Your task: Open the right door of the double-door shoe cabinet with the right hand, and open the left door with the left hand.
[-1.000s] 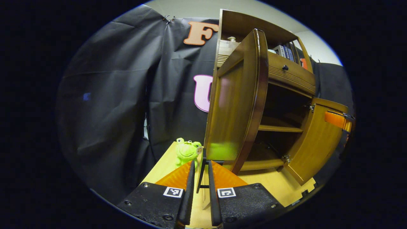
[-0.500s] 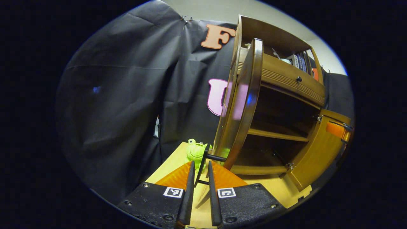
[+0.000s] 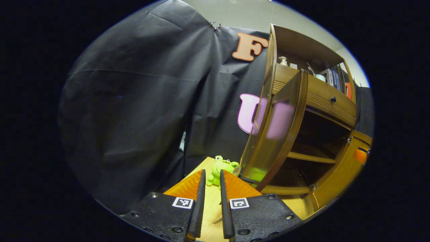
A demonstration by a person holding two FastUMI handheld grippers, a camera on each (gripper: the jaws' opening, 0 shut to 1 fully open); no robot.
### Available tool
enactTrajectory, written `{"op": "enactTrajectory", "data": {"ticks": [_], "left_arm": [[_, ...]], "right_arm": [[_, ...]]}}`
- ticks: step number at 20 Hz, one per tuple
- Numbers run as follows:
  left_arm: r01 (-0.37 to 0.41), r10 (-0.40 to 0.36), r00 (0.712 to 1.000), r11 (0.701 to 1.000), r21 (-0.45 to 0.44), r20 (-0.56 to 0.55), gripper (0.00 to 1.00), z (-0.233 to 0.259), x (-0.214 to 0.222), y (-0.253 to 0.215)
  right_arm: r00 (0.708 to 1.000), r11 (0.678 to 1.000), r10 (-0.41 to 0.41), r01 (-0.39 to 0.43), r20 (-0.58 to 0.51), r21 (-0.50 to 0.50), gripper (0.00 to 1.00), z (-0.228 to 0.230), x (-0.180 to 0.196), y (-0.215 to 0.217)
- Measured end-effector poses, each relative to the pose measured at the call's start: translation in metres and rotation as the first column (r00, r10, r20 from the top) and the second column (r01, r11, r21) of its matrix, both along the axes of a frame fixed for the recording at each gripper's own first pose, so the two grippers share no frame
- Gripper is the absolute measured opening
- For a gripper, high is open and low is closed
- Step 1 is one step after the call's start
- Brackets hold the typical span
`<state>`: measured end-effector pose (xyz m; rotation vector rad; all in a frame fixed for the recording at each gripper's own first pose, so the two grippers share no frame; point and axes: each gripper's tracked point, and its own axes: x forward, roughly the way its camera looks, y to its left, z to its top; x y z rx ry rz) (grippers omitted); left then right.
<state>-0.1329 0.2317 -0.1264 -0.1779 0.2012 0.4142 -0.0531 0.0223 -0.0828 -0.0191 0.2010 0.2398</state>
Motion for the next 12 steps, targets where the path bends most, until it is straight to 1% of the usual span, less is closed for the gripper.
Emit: {"op": "enactTrajectory", "data": {"ticks": [1,2,3,5,7,9,10,11,12], "left_arm": [[-0.013,0.012,0.999,1.0,0.027,0.033,0.25,0.02,-0.002,0.003],[-0.021,0.017,0.998,0.998,0.053,0.068,0.17,0.042,-0.001,0.004],[-0.029,0.021,0.995,0.996,0.08,0.099,0.17,0.063,0.001,0.004],[-0.04,0.018,0.987,0.99,0.137,0.161,0.17,0.11,0.004,-0.002],[-0.037,-0.005,0.974,0.982,0.184,0.227,0.17,0.155,0.004,-0.014],[-0.014,-0.04,0.964,0.979,0.203,0.262,0.17,0.184,0.007,-0.03],[0.008,-0.067,0.957,0.979,0.206,0.283,0.17,0.198,0.01,-0.04],[0.036,-0.098,0.949,0.978,0.205,0.3,0.17,0.208,0.012,-0.053],[0.069,-0.132,0.941,0.976,0.206,0.312,0.32,0.215,0.015,-0.066]], "right_arm": [[1.0,1.0,-0.005,0.005,0.0,0.002,0.77,0.0,-0.001,-0.002],[1.0,1.0,-0.01,0.01,0.0,0.003,0.77,0.002,-0.001,-0.004],[1.0,1.0,-0.014,0.014,0.002,0.005,0.8,0.003,-0.001,-0.006],[1.0,1.0,-0.023,0.023,0.011,0.006,0.8,0.007,-0.004,-0.01],[0.999,0.999,-0.033,0.033,0.024,0.003,0.8,0.011,-0.01,-0.013],[0.998,0.999,-0.047,0.047,0.044,-0.004,0.8,0.023,-0.011,-0.019],[0.997,0.998,-0.056,0.057,0.057,-0.01,0.77,0.028,-0.014,-0.023],[0.995,0.998,-0.067,0.068,0.07,-0.014,0.77,0.034,-0.016,-0.029],[0.993,0.996,-0.081,0.083,0.084,-0.018,0.77,0.04,-0.017,-0.034]]}}
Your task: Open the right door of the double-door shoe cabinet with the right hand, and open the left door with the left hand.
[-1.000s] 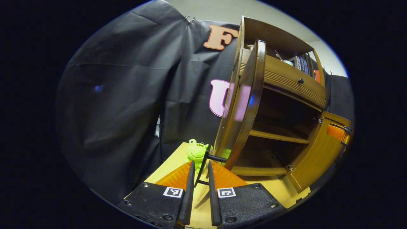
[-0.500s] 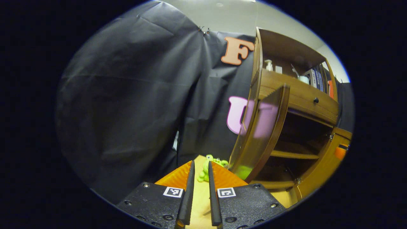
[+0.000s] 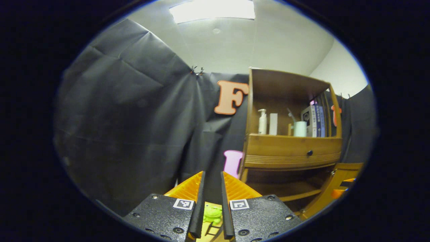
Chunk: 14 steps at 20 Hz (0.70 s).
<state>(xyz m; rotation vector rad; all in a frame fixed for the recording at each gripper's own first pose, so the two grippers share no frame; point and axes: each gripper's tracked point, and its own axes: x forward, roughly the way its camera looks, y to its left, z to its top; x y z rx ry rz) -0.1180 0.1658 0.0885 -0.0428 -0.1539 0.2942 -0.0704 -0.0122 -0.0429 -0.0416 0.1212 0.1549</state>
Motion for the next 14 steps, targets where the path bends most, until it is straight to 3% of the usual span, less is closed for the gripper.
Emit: {"op": "enactTrajectory", "data": {"ticks": [1,2,3,4,5,6,7,8,9,12,14], "left_arm": [[0.036,-0.036,0.999,0.999,0.005,0.006,0.32,0.005,0.006,-0.016],[0.072,-0.072,0.997,0.997,0.015,0.011,0.33,0.009,0.014,-0.031],[0.112,-0.112,0.994,0.993,0.025,0.009,0.33,0.009,0.022,-0.049],[0.154,-0.154,0.988,0.988,0.029,-0.001,0.17,0.007,0.032,-0.067],[0.2,-0.2,0.98,0.979,0.028,-0.01,0.24,0.003,0.04,-0.086],[0.247,-0.246,0.969,0.969,0.026,-0.014,0.17,-0.001,0.048,-0.107],[0.293,-0.293,0.956,0.956,0.021,-0.024,0.17,-0.008,0.055,-0.128],[0.335,-0.335,0.942,0.942,0.017,-0.039,0.32,-0.016,0.06,-0.146],[0.37,-0.368,0.928,0.929,0.017,-0.054,0.17,-0.023,0.065,-0.163],[0.433,-0.43,0.898,0.901,0.014,-0.096,0.17,-0.048,0.073,-0.196],[0.435,-0.432,0.896,0.901,-0.002,-0.105,0.17,-0.062,0.076,-0.211]], "right_arm": [[1.0,1.0,-0.015,0.015,0.014,0.0,0.83,0.007,-0.003,-0.007],[0.999,1.0,-0.031,0.03,0.03,0.003,0.77,0.014,-0.005,-0.013],[0.998,0.999,-0.049,0.048,0.046,0.007,0.77,0.022,-0.008,-0.021],[0.995,0.997,-0.072,0.071,0.063,0.009,0.77,0.029,-0.01,-0.029],[0.993,0.996,-0.093,0.092,0.077,0.012,0.77,0.036,-0.013,-0.038],[0.989,0.994,-0.114,0.113,0.089,0.015,0.77,0.04,-0.016,-0.045],[0.986,0.991,-0.133,0.132,0.098,0.018,0.77,0.045,-0.018,-0.053],[0.983,0.989,-0.151,0.15,0.102,0.021,0.77,0.048,-0.021,-0.06],[0.981,0.986,-0.167,0.165,0.102,0.023,0.8,0.049,-0.024,-0.066],[0.972,0.976,-0.216,0.215,0.098,0.018,0.8,0.048,-0.036,-0.087],[0.967,0.971,-0.239,0.239,0.085,0.015,0.77,0.044,-0.042,-0.096]]}}
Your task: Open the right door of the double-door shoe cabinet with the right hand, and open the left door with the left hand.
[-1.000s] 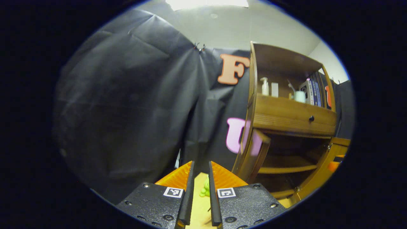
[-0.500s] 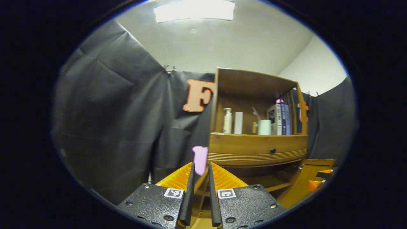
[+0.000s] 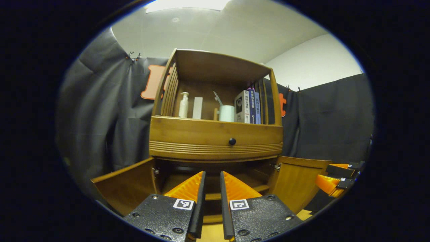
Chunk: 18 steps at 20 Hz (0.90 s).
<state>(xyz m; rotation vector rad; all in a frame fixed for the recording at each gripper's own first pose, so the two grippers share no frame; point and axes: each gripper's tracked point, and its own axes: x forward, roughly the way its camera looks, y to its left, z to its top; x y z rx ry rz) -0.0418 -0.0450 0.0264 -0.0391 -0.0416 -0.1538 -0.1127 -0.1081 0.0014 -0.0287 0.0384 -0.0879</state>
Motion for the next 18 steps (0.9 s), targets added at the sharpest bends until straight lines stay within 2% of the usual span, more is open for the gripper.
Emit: {"op": "enactTrajectory", "data": {"ticks": [1,3,5,9,10,11,12,13,15,16,17,18], "left_arm": [[-0.003,0.003,1.0,1.0,-0.008,-0.015,0.17,-0.009,0.001,-0.003],[0.015,-0.016,0.998,1.0,-0.024,-0.053,0.24,-0.026,0.002,-0.021],[0.005,-0.006,0.998,1.0,-0.019,-0.068,0.4,-0.036,0.001,-0.027],[-0.031,0.029,0.997,0.999,-0.03,-0.077,0.96,-0.038,-0.003,-0.025],[-0.031,0.029,0.997,0.999,-0.03,-0.076,0.92,-0.04,0.0,-0.026],[-0.029,0.027,0.997,0.999,-0.026,-0.074,0.95,-0.04,0.001,-0.025],[-0.032,0.031,0.997,0.999,-0.021,-0.072,0.92,-0.04,0.0,-0.024],[-0.034,0.033,0.997,0.999,-0.017,-0.064,0.96,-0.039,0.0,-0.024],[-0.028,0.027,0.998,1.0,-0.012,-0.051,0.92,-0.036,-0.001,-0.025],[-0.022,0.021,0.999,1.0,-0.011,-0.048,0.95,-0.036,-0.001,-0.025],[-0.014,0.013,0.999,1.0,-0.013,-0.044,0.92,-0.035,-0.001,-0.026],[-0.003,0.002,0.999,1.0,-0.016,-0.041,0.96,-0.034,-0.002,-0.027]], "right_arm": [[1.0,1.0,-0.007,0.007,-0.005,0.003,0.77,-0.002,-0.003,-0.003],[1.0,1.0,-0.017,0.017,-0.01,0.01,0.8,-0.003,-0.005,-0.007],[1.0,1.0,-0.021,0.021,-0.008,0.01,0.77,-0.003,-0.006,-0.009],[0.999,0.999,-0.036,0.036,0.0,0.031,0.77,-0.004,-0.002,-0.012],[1.0,0.998,-0.029,0.029,0.001,0.049,0.77,-0.005,0.0,-0.009],[1.0,0.998,-0.014,0.014,0.007,0.066,0.8,-0.003,0.001,-0.004],[1.0,0.997,-0.003,0.001,0.017,0.079,0.79,-0.001,0.001,-0.002],[1.0,0.996,0.004,-0.007,0.031,0.086,0.77,0.002,0.002,0.0],[0.998,0.996,-0.003,-0.002,0.058,0.084,0.8,0.008,0.004,-0.001],[0.998,0.997,-0.009,0.004,0.061,0.08,0.8,0.009,0.003,-0.003],[0.998,0.997,-0.012,0.007,0.06,0.077,0.77,0.009,0.004,-0.002],[0.998,0.997,-0.016,0.012,0.058,0.074,0.8,0.009,0.004,-0.002]]}}
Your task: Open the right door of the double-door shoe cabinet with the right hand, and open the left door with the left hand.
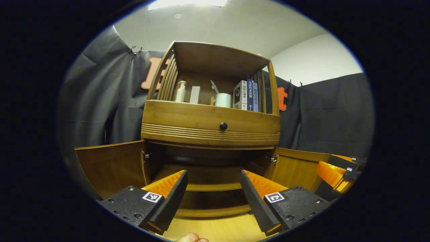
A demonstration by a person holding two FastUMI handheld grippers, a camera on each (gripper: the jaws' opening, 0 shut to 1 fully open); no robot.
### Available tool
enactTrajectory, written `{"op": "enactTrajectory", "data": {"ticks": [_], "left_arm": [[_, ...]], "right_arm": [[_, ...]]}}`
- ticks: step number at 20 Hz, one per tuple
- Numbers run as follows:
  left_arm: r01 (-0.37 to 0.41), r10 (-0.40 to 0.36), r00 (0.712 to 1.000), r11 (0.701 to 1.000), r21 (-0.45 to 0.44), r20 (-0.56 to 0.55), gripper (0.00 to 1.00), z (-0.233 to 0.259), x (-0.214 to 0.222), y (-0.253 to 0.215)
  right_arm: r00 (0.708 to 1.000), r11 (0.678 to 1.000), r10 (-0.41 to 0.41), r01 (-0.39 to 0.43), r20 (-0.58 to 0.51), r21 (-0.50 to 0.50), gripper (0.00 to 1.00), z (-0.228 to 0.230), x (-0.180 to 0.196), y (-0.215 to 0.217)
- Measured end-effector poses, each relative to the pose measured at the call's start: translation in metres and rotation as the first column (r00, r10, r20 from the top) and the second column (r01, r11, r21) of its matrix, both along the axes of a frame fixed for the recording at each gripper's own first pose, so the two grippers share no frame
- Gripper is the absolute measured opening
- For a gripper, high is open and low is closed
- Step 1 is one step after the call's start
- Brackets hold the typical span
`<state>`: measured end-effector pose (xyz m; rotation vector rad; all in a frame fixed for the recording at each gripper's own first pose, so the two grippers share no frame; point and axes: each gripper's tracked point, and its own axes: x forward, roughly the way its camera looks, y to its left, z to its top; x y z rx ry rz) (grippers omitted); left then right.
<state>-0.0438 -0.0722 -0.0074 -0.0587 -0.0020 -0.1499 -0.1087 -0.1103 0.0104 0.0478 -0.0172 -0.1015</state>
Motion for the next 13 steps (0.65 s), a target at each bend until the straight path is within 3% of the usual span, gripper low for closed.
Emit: {"op": "enactTrajectory", "data": {"ticks": [6,7,9,10,11,12,13], "left_arm": [[0.093,-0.094,0.996,0.996,0.015,0.007,0.96,0.004,-0.008,-0.008],[0.111,-0.111,0.994,0.994,0.021,0.007,0.92,0.004,-0.011,-0.009],[0.137,-0.137,0.99,0.99,0.028,0.012,0.96,0.004,-0.014,-0.009],[0.15,-0.151,0.988,0.988,0.028,0.018,0.92,0.006,-0.015,-0.009],[0.165,-0.165,0.986,0.986,0.029,0.021,0.99,0.007,-0.013,-0.007],[0.184,-0.185,0.983,0.982,0.03,0.022,0.92,0.007,-0.012,-0.007],[0.205,-0.205,0.978,0.978,0.032,0.021,0.96,0.007,-0.012,-0.009]], "right_arm": [[0.998,0.998,-0.064,0.064,-0.021,0.003,0.77,-0.006,-0.015,0.003],[0.996,0.996,-0.082,0.083,-0.025,0.012,0.77,-0.007,-0.019,0.003],[0.994,0.994,-0.101,0.103,-0.037,0.036,0.8,-0.011,-0.025,0.008],[0.993,0.993,-0.109,0.111,-0.042,0.044,0.77,-0.014,-0.025,0.012],[0.991,0.991,-0.121,0.124,-0.049,0.045,0.87,-0.011,-0.024,0.013],[0.99,0.99,-0.129,0.131,-0.056,0.05,0.96,-0.016,-0.034,0.017],[0.989,0.989,-0.135,0.139,-0.064,0.058,0.97,-0.018,-0.036,0.02]]}}
